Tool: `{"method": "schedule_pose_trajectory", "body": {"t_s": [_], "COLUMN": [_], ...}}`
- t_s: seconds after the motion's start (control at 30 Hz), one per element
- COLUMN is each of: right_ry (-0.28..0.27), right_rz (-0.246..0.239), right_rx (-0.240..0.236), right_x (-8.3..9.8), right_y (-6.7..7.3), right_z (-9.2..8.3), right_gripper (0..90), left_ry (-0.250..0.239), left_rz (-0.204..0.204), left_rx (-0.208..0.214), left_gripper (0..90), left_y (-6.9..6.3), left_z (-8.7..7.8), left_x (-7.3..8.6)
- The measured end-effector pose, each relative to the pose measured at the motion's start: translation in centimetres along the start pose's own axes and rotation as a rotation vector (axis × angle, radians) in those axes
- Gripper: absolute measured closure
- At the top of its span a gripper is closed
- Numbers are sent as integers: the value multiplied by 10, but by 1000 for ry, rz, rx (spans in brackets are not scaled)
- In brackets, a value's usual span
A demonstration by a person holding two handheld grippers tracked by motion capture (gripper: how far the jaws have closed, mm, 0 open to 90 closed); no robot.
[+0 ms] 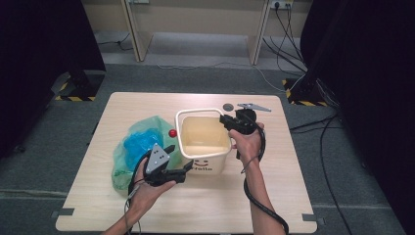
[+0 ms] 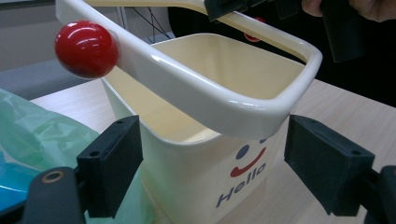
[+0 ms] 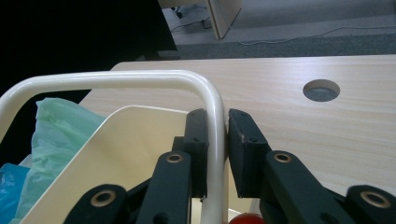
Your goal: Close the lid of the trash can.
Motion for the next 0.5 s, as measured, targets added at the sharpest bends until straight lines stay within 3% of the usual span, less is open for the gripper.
{"method": "schedule_pose_trajectory", "body": {"t_s": [0.5], "right_ry": [20], "right_rz": [-4], "right_rx": [53], "right_x": [8], "right_y": [-8], "right_z": [1], "right_gripper": [770], "left_ry": [23], "left_rz": [-44], "left_rx": [-12], "left_gripper": [187], "left_y": [10], "left_z": [8], "left_x": [8]}}
Point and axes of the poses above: each handheld gripper's, and its own axes: z roughly forward along the jaws, x roughly out of its underside, y roughly to its left, the point moved 9 cm from there along z, roughly forward along the jaws, and after that the axes turned 3 degrees about y, right-handed, at the moved point
